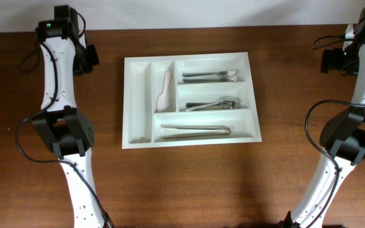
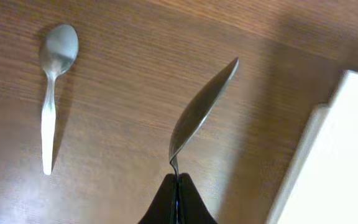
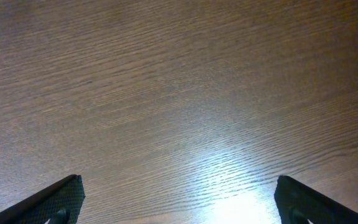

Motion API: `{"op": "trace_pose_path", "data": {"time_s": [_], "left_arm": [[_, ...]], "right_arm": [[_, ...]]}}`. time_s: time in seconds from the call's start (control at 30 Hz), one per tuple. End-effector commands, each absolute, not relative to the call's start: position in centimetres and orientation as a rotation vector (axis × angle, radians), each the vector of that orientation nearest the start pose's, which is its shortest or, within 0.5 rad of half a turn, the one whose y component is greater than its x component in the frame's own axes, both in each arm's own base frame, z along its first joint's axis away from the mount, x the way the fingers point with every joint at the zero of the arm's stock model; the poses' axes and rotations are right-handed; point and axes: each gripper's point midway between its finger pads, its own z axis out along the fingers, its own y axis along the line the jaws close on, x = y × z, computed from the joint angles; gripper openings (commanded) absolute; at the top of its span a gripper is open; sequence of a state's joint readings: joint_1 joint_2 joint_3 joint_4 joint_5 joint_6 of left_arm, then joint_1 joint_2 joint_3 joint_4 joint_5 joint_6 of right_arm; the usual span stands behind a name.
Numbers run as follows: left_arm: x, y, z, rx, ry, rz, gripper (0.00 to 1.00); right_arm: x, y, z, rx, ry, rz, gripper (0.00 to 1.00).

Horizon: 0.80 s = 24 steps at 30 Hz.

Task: Pack container
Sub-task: 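Lift the silver spoon and carry it right over the tray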

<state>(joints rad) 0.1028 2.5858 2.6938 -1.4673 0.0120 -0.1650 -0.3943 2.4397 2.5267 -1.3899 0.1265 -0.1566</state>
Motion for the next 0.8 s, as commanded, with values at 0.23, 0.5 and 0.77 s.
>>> {"op": "trace_pose_path", "data": {"time_s": [0.23, 0.5, 0.77], "left_arm": [[50.1, -1.0, 13.2, -0.223, 2.987, -0.054, 0.02], [49.8, -6.2, 13.5, -0.121, 2.997, -0.258, 0.02], [49.1, -10.0, 13.6, 0.060, 3.001, -0.275, 0.02]], "right_arm": [[47.5, -22.4, 12.7, 0.387, 2.886, -0.278, 0.99], [47.5, -22.4, 12.7, 0.387, 2.886, -0.278, 0.99], [47.5, -22.4, 12.7, 0.387, 2.886, -0.278, 0.99]]}}
